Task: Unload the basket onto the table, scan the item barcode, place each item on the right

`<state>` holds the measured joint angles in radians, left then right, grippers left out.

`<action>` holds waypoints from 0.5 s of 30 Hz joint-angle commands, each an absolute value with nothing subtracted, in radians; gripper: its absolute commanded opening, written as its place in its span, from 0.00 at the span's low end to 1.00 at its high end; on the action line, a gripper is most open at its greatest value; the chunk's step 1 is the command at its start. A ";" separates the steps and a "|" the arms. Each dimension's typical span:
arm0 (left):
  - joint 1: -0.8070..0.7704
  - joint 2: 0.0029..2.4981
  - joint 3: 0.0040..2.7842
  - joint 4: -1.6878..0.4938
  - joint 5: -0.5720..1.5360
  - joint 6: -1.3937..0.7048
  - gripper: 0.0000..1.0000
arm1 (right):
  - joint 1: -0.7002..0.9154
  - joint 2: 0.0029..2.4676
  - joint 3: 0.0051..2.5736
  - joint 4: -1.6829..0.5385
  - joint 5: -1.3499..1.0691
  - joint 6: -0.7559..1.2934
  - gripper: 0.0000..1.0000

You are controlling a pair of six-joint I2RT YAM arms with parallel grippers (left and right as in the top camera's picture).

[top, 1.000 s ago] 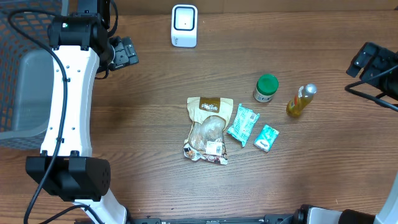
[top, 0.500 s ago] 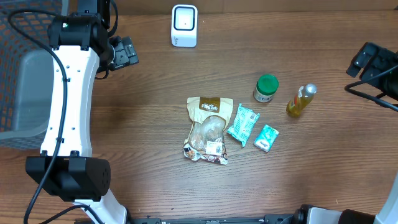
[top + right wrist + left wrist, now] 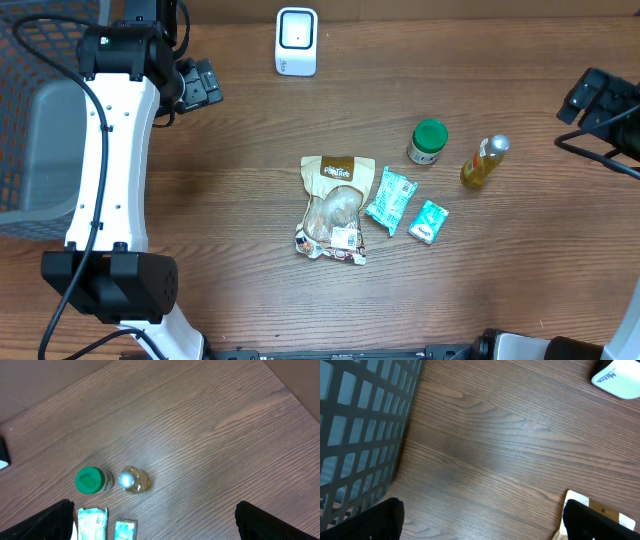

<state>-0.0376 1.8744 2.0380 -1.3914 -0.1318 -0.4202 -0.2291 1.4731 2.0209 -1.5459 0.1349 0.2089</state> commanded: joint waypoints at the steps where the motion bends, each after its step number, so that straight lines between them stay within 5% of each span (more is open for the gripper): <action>1: -0.041 1.877 2.044 -1.391 -0.130 -0.430 0.99 | -0.231 1.471 2.023 -1.543 0.137 0.204 1.00; 15: -0.041 1.877 2.044 -1.390 -0.130 -0.430 1.00 | -0.203 1.454 2.022 -1.543 0.138 0.204 1.00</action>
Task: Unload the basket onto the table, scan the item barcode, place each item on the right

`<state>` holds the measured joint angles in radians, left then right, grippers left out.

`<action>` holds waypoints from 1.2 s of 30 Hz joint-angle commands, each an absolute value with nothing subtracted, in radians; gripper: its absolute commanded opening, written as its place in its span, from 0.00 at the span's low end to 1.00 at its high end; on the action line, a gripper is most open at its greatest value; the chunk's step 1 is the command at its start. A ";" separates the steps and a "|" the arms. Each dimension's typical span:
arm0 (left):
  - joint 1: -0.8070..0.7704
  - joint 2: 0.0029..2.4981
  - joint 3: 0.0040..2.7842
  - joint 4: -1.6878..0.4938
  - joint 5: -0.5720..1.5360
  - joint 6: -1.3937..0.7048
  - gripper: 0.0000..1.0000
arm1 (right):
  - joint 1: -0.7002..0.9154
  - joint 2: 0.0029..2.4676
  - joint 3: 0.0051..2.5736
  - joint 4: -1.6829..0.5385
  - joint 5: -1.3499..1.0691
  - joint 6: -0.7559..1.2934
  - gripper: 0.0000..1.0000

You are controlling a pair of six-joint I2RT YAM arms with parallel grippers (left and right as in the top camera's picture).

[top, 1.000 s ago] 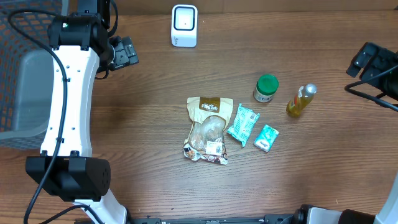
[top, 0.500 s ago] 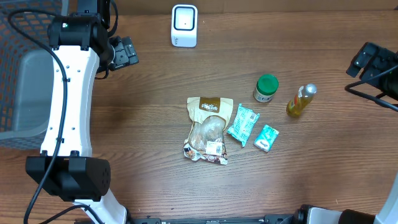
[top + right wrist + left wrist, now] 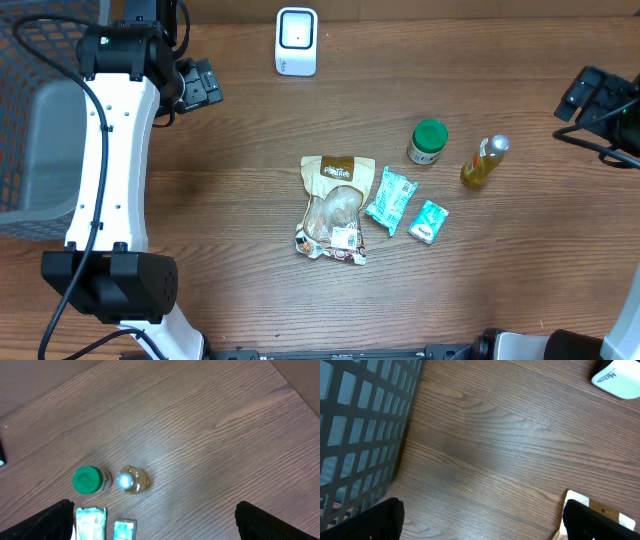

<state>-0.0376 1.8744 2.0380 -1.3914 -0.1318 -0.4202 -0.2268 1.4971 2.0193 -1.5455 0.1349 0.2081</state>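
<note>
The white barcode scanner (image 3: 296, 41) stands at the back middle of the table, and its edge (image 3: 620, 377) shows at the top right of the left wrist view. Mid-table lie a brown snack bag (image 3: 334, 207), two teal packets (image 3: 391, 199) (image 3: 429, 221), a green-lidded jar (image 3: 428, 141) (image 3: 86, 480) and a yellow bottle (image 3: 484, 161) (image 3: 131, 480). My left gripper (image 3: 200, 85) (image 3: 482, 527) hangs open over bare wood left of the scanner. At the right edge my right gripper (image 3: 600, 95) (image 3: 160, 525) is open above the table, right of the bottle, holding nothing.
A dark mesh basket (image 3: 40, 110) (image 3: 360, 425) fills the far left side, close beside the left arm. A corner of the snack bag (image 3: 580, 502) shows by the left gripper's right finger. The table's right edge (image 3: 300, 390) runs near the right gripper.
The right gripper has shifted very slightly, so the jar and bottle sit a touch further left in its wrist view. The left arm and all the items are where they were.
</note>
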 commanded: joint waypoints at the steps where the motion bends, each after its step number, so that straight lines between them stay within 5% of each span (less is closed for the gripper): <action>1: -0.041 1.877 2.044 -1.391 -0.130 -0.430 1.00 | -0.189 1.436 2.022 -1.543 0.138 0.204 1.00; 15: -0.041 1.877 2.044 -1.390 -0.130 -0.430 1.00 | 0.014 1.111 2.022 -1.544 0.137 0.204 1.00; 36: -0.041 1.877 2.044 -1.390 -0.130 -0.430 0.99 | 0.034 1.003 1.987 -1.544 0.128 0.209 1.00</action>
